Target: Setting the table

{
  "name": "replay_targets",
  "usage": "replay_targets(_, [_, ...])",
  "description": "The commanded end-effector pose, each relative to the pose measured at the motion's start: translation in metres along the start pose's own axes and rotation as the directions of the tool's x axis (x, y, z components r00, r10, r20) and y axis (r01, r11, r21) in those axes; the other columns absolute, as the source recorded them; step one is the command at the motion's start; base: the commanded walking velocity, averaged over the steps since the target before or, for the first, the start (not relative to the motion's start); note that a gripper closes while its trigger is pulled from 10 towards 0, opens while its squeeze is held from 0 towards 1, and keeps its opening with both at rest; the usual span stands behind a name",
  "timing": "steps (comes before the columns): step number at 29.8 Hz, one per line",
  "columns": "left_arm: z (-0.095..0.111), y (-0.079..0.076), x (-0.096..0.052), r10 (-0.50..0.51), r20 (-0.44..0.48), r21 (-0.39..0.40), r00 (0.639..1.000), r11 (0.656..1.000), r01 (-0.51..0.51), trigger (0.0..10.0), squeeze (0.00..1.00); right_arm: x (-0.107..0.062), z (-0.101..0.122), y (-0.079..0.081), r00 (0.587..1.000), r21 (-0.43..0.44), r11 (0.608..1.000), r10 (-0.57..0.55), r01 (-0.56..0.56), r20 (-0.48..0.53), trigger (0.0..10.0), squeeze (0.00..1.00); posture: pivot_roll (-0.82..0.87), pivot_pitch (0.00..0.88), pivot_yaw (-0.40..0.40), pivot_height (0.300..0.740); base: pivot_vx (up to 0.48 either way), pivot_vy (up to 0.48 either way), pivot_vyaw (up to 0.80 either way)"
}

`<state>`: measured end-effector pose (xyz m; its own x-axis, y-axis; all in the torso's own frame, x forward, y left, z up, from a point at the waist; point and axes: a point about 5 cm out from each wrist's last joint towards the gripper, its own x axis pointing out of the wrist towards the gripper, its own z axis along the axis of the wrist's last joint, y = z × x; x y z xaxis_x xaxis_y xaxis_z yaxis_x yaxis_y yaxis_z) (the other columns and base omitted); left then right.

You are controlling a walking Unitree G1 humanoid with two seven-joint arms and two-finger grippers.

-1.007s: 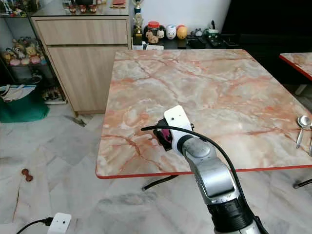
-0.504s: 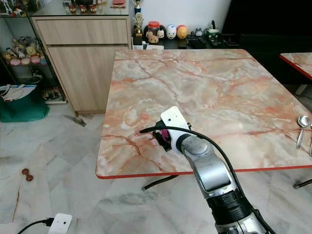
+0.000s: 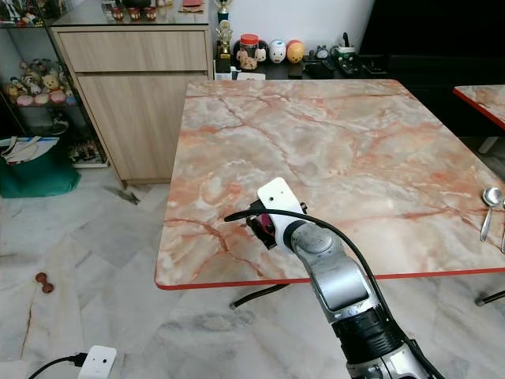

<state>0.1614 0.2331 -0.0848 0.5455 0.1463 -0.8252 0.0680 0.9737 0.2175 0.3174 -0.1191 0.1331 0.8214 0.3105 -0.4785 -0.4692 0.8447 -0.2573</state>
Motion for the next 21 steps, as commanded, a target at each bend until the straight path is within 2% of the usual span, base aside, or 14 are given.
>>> replay_targets(1, [-0.0016, 0.0014, -0.0002, 0.002, -0.013, 0.02, 1.0, 1.0, -0.002, 10.0, 0.0, 0.0008, 0.0041, -0.0015, 1.0, -0.009, 1.0, -0.008, 0.008, 0.011, 3.1, 0.0, 0.07, 0.0, -0.027, 0.74, 0.0, 0.0, 0.0])
replay_targets(2, [-0.0013, 0.0016, -0.0001, 0.002, -0.012, 0.02, 1.0, 1.0, -0.002, 10.0, 0.0, 0.0009, 0.0043, -0.0016, 1.0, -0.008, 1.0, -0.009, 0.009, 0.012, 0.0, 0.0, 0.07, 0.0, -0.026, 0.74, 0.0, 0.0, 0.0])
replay_targets(3, [-0.0009, 0.0017, 0.0, 0.002, -0.012, 0.02, 1.0, 1.0, -0.002, 10.0, 0.0, 0.0013, 0.0043, -0.0019, 1.0, -0.007, 1.0, -0.01, 0.01, 0.012, 1.3, 0.0, 0.07, 0.0, -0.026, 0.74, 0.0, 0.0, 0.0])
replay_targets(4, [-0.0003, 0.0018, 0.0001, 0.002, -0.011, 0.02, 1.0, 1.0, -0.002, 10.0, 0.0, 0.0018, 0.0041, -0.0025, 1.0, -0.007, 1.0, -0.013, 0.013, 0.011, 5.9, 0.0, 0.07, 0.0, -0.025, 0.74, 0.0, 0.0, 0.0])
replay_targets(5, [0.0003, 0.0018, 0.0002, 0.002, -0.01, 0.021, 1.0, 1.0, -0.002, 10.0, 0.0, 0.0022, 0.0038, -0.0032, 1.0, -0.006, 1.0, -0.016, 0.016, 0.009, 10.0, 0.0, 0.07, 0.0, -0.025, 0.74, 0.0, 0.0, 0.0])
replay_targets(19, [0.0054, -0.0002, 0.0014, 0.001, -0.003, 0.022, 1.0, 1.0, -0.001, 10.0, 0.0, 0.0054, -0.0014, -0.0032, 1.0, 0.004, 1.0, -0.021, 0.021, -0.002, 10.0, 0.0, 0.07, 0.0, -0.026, 0.74, 0.0, 0.0, 0.0])
replay_targets(20, [0.0055, -0.0001, 0.0014, 0.001, -0.003, 0.022, 1.0, 1.0, -0.001, 10.0, 0.0, 0.0055, -0.001, -0.0034, 1.0, 0.004, 1.0, -0.022, 0.022, 0.0, 2.5, 0.0, 0.07, 0.0, -0.026, 0.74, 0.0, 0.0, 0.0])
replay_targets(21, [0.0055, 0.0001, 0.0014, 0.001, -0.003, 0.022, 1.0, 1.0, -0.001, 10.0, 0.0, 0.0056, -0.0005, -0.0035, 1.0, 0.004, 1.0, -0.022, 0.022, 0.003, 0.0, 0.0, 0.07, 0.0, -0.026, 0.74, 0.0, 0.0, 0.0])
